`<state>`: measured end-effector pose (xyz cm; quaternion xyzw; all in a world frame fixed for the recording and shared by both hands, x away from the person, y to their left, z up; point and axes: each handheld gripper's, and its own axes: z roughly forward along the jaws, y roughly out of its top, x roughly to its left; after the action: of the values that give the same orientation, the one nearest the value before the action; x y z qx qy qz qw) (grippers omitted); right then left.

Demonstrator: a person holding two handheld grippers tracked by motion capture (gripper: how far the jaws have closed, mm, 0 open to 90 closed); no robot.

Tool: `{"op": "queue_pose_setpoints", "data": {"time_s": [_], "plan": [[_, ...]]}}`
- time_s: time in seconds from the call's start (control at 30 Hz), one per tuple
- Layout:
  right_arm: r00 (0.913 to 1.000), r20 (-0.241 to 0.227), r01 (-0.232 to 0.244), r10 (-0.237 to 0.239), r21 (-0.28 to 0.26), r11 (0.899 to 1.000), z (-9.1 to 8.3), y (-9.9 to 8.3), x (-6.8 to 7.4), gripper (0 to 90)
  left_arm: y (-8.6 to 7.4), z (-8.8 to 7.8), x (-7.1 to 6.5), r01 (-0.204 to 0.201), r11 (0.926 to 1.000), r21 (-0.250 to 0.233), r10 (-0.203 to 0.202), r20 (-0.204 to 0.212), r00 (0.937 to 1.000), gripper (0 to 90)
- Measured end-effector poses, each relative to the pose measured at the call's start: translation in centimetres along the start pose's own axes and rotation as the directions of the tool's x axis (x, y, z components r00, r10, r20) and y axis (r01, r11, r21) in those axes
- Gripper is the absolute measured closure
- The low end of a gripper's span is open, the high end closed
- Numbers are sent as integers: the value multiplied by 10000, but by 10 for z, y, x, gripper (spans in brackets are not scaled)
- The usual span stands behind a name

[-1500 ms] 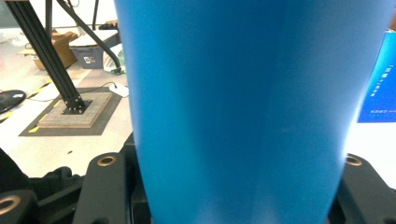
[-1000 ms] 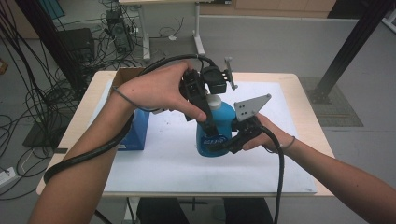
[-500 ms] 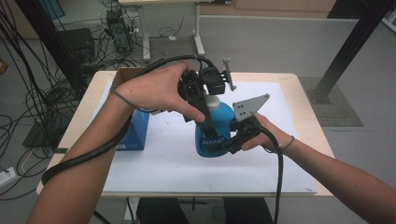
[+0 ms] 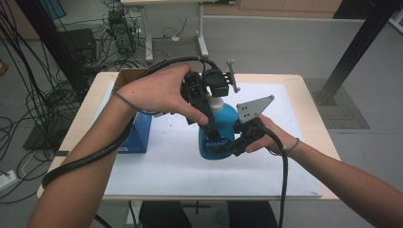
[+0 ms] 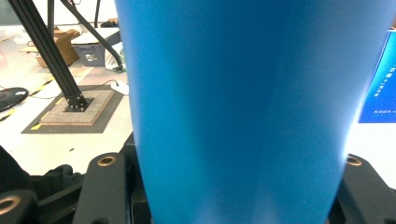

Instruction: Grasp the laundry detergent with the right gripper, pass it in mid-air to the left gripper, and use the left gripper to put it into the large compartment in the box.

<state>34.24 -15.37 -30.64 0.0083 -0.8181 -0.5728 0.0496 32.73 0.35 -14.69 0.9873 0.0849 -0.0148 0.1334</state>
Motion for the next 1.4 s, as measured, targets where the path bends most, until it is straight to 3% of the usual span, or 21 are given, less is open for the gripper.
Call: {"op": "queue_pose_setpoints", "data": {"time_s": [0.3,0.93,1.2,1.33,1.4], "plan": [[10000,-12,44,-44,33,10000,1,1,0,413,2,-1,0,-11,10000,-38,11,-51,10000,96],[9999,-125,93,-92,88,9999,6,2,-3,413,13,-2,2,-229,9986,487,243,-282,9993,138],[9999,-106,108,-107,96,9999,5,2,-4,413,17,-1,4,-400,9967,708,422,-300,9987,195],[9999,-72,107,-106,55,9999,4,2,-3,413,18,-1,3,-529,9957,755,557,-359,9978,297],[9999,-54,101,-101,45,9999,3,2,-3,413,18,-1,3,-534,9956,764,564,-373,9977,303]]}}
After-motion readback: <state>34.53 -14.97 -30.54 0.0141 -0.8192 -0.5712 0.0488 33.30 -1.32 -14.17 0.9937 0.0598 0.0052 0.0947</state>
